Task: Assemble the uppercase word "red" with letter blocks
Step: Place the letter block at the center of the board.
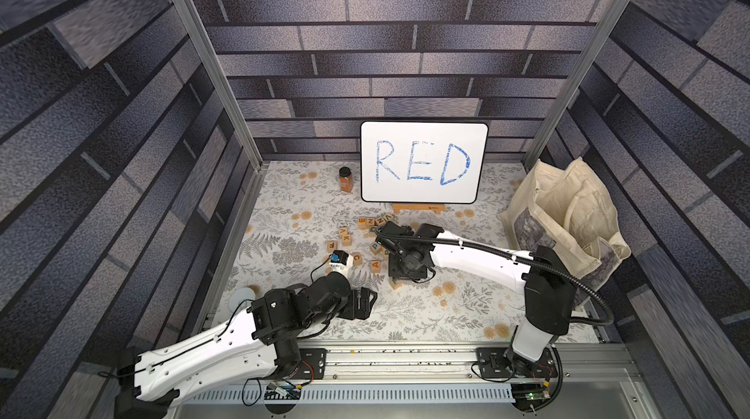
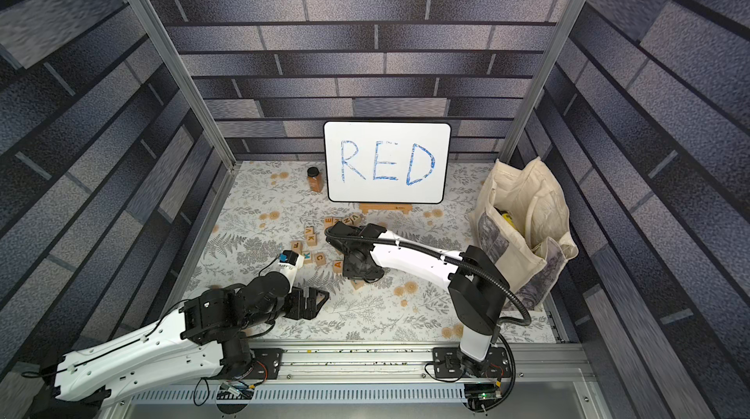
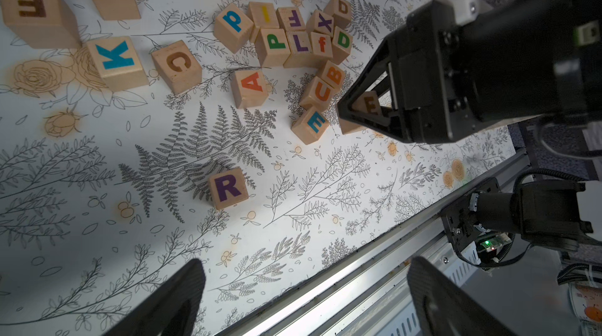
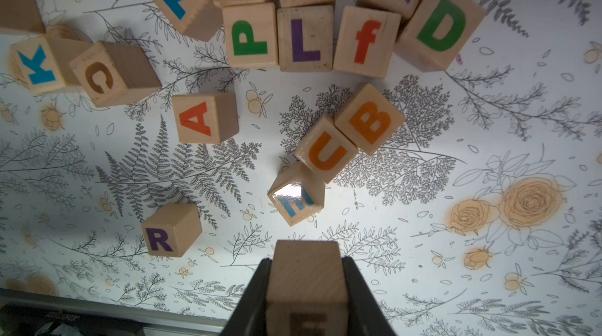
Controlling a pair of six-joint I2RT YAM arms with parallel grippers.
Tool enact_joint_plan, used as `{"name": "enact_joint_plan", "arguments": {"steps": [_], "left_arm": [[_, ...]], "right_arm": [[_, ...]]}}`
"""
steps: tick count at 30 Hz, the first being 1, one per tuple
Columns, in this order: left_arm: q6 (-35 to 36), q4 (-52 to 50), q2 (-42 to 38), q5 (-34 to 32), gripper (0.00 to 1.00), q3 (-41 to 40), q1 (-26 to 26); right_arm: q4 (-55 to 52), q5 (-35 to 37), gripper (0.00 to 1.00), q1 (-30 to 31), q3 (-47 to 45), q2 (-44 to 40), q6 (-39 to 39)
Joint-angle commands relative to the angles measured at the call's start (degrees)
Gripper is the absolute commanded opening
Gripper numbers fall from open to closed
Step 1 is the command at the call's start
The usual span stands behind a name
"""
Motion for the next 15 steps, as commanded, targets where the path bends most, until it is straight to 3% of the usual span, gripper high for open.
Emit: {"name": "enact_joint_plan", "arguments": {"steps": [1, 15], "left_arm": [[-3.49, -2.78, -0.85, -5.51, 1.0, -0.71, -3.17], [-12.4, -9.31, -2.91, -16.94, 1.0, -0.31, -17.02]], "right_arm": [[0.51, 1.66, 0.14, 1.86, -0.9, -2.27, 2.74], [5.74, 2.01, 0.14, 5.85, -1.71, -0.06, 3.47]]}}
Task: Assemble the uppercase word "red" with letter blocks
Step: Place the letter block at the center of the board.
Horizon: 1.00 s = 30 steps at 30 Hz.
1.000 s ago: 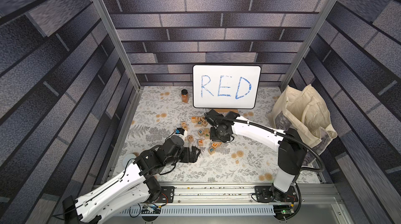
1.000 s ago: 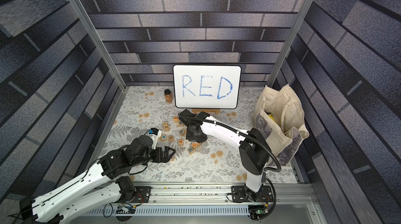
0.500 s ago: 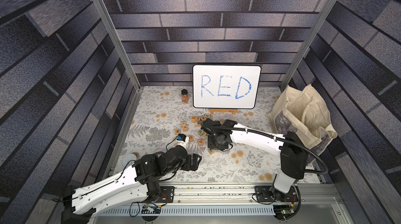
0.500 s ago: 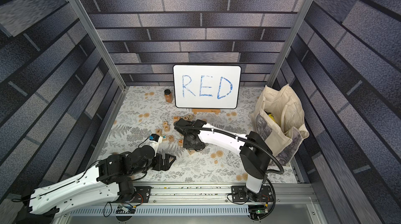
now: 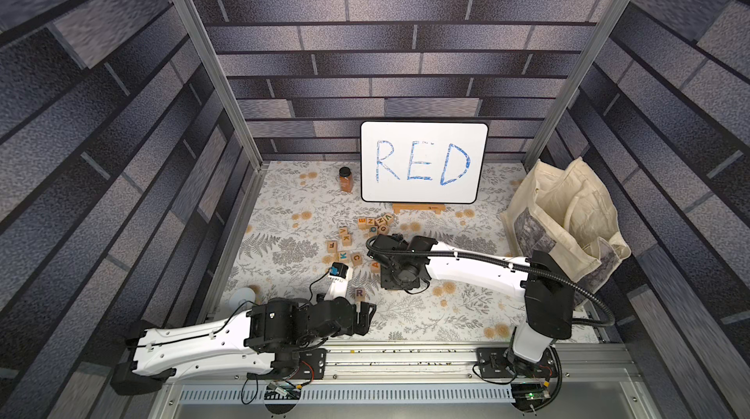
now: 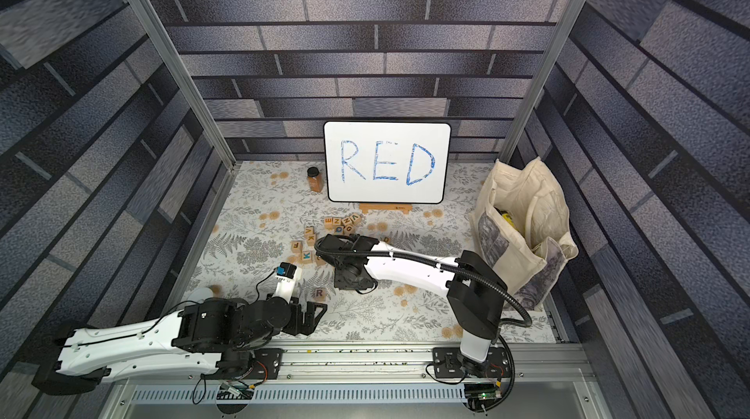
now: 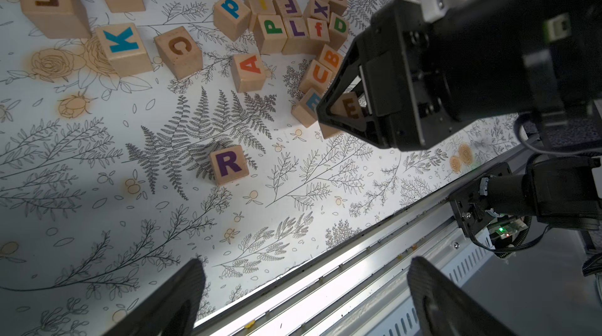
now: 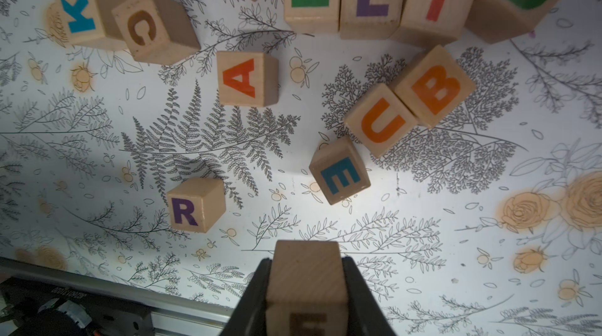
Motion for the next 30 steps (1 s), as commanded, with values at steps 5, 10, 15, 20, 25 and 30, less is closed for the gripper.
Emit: {"name": "enact_joint_plan", "arguments": {"steps": [5, 10, 15, 20, 25, 30], "left_arm": [[-5.35, -7.35, -3.36, -6.9, 1.0, -0.01, -3.75], [-6.65, -9.89, -5.84, -7.94, 1.0, -0.31, -4.41], [-7.27, -11.67, -7.38, -8.1, 1.0, -0.72, -4.46], [-8.01, -13.06, -8.64, -7.95, 1.0, -1.3, -4.41], [-8.71, -14.46, -10.14, -8.38, 1.0, -1.46, -4.41], [-9.33, -15.63, -11.08, -8.92, 1.0, -1.38, -4.39]], "right_arm": [[2.11, 0.95, 0.14, 1.57, 0.6, 1.73, 1.56], [2.78, 0.51, 0.14, 2.15, 1.72, 3.62, 1.44], [3.33, -0.1, 0.14, 2.49, 2.7, 5.81, 1.5], [3.98, -0.76, 0.14, 2.77, 3.62, 8.0, 1.58], [3.96, -1.76, 0.13, 3.2, 5.35, 10.62, 1.37], [4.87, -2.89, 0.13, 3.26, 5.92, 12.39, 1.86]]}}
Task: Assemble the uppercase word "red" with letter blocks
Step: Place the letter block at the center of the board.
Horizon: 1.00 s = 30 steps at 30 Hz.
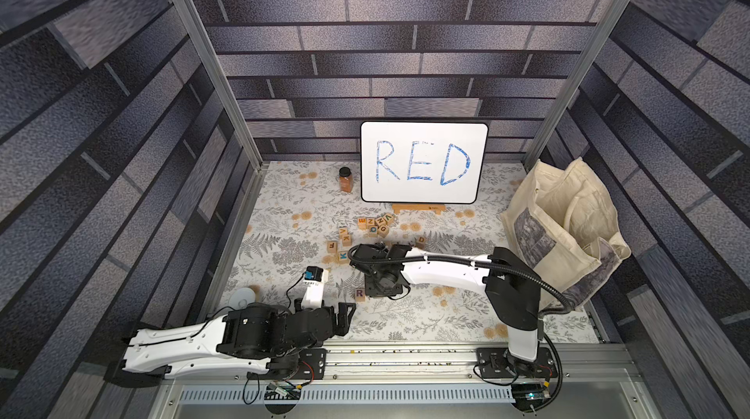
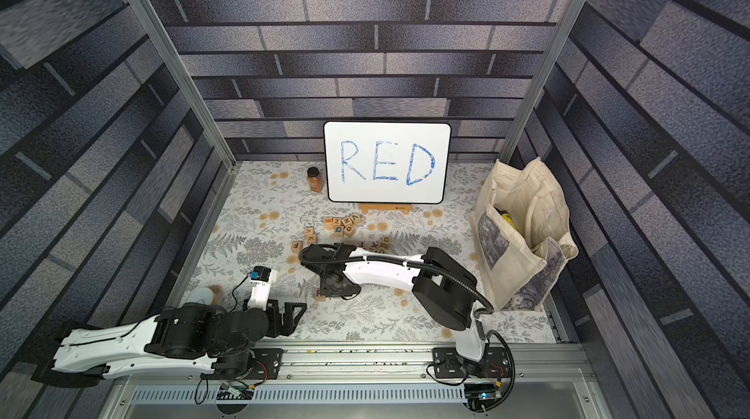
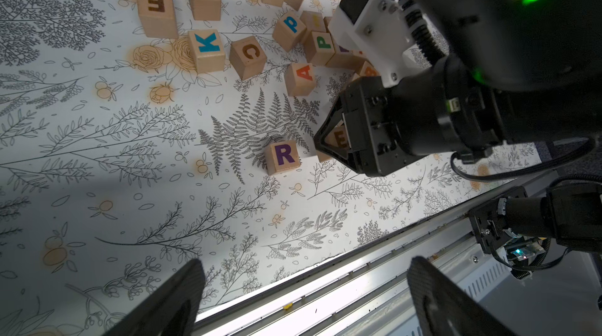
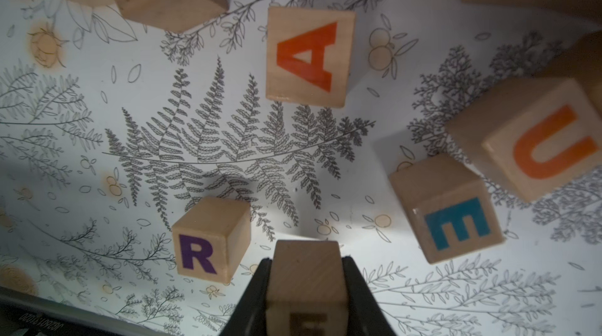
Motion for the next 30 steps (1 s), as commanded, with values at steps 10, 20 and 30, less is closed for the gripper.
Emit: {"name": "enact_joint_plan", "arguments": {"steps": [10, 20, 30], "left_arm": [[-1.57, -3.12, -0.78, -1.79, 1.0, -0.67, -0.44], [-1.5, -3.35, -0.87, -1.74, 1.0, -0.39, -0.43], [-1.32, -3.43, -0.94, -1.62, 1.0, -0.06, -0.43]], "right_arm": [[0.86, -2.15, 0.13, 1.14, 1.06, 2.92, 3.74], [0.23, -1.44, 0.14, 1.14, 1.97, 4.02, 4.58], [-0.63, -0.73, 0.15, 1.07, 2.51, 6.25, 5.02]]}}
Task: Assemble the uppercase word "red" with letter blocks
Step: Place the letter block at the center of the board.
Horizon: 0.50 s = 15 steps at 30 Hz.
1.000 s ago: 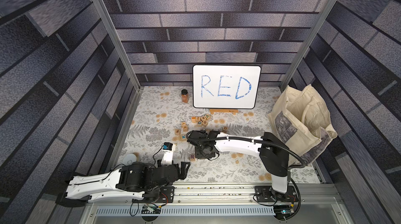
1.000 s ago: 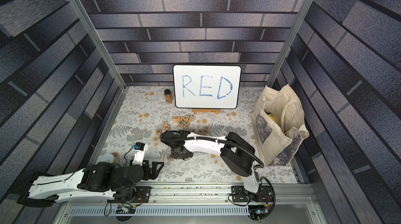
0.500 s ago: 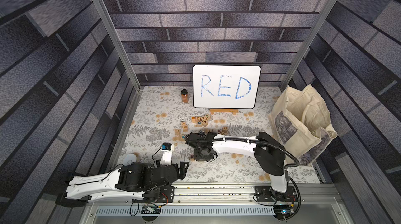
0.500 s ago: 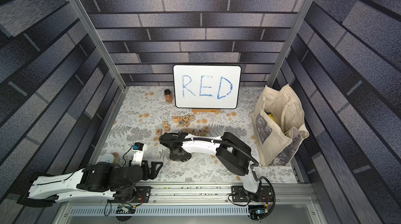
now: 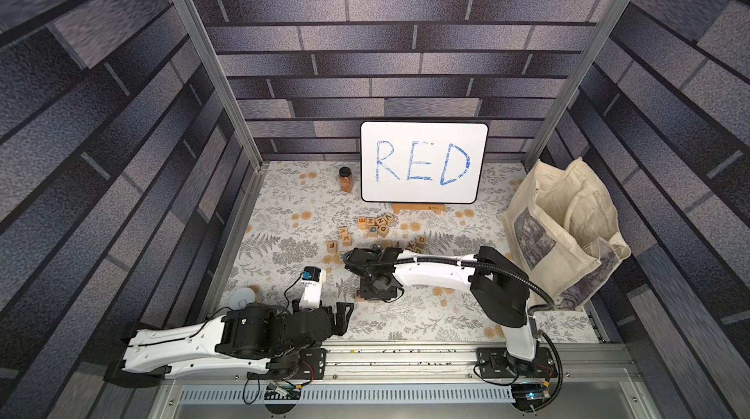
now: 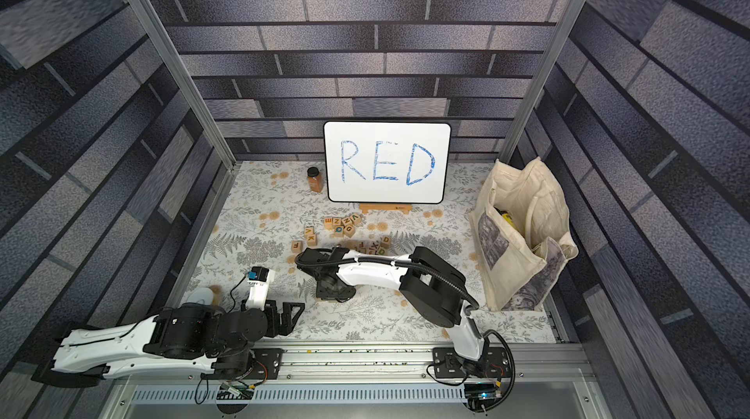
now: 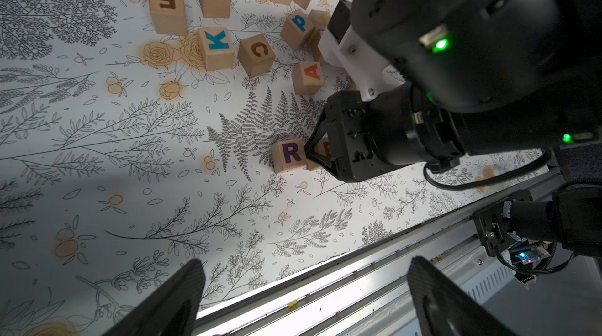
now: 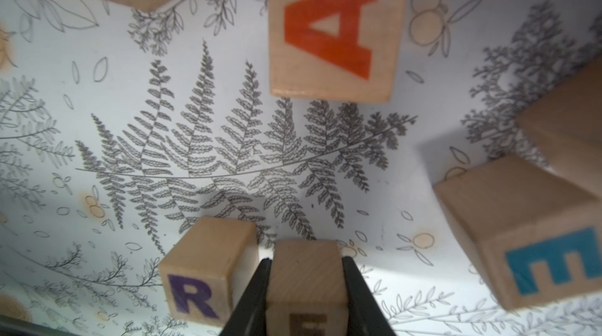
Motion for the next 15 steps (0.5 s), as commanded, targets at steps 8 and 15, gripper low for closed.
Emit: {"name": "enact_joint_plan", "arguments": {"steps": [8, 15], "left_arm": [[-0.34, -2.19, -0.75, -1.6, 1.0, -0.05, -0.44], [-0.28, -1.67, -0.76, -1.59, 1.0, -0.43, -0.43]], "right_arm": [[-2.81, 1.47, 0.26, 0.48, 1.01, 2.01, 0.98], [-3.51, 2.14, 0.37, 0.49, 0.83, 1.21, 0.88]]}}
